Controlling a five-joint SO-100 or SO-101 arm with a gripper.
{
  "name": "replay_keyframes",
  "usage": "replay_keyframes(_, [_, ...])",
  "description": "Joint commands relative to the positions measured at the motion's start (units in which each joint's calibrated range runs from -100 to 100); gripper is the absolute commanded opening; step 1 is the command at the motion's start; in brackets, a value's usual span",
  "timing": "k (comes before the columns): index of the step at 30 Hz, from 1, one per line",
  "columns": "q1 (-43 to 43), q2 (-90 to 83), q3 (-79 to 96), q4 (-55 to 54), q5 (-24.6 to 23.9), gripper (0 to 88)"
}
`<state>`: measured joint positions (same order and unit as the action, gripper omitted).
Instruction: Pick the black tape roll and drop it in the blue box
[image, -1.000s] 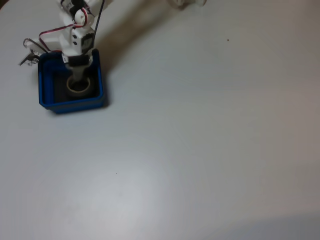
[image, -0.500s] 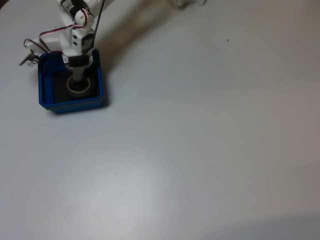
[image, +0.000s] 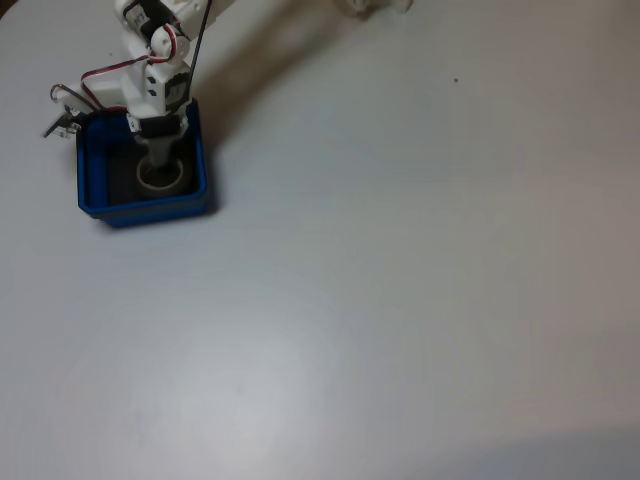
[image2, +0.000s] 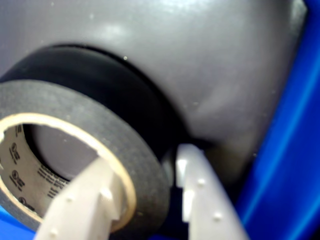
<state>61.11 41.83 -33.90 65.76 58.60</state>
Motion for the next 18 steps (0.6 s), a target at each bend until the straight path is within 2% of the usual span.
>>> replay_keyframes(1, [0.3, -1.1, -3.7, -0.8, 0.4, 2.0])
replay_keyframes(6, [0.4, -1.2, -3.7, -0.8, 0.8, 2.1])
replay_keyframes(10, [0.6, -1.2, -3.7, -0.8, 3.1, 7.1])
replay_keyframes(18, [0.6, -1.3, -3.7, -0.8, 3.2, 11.0])
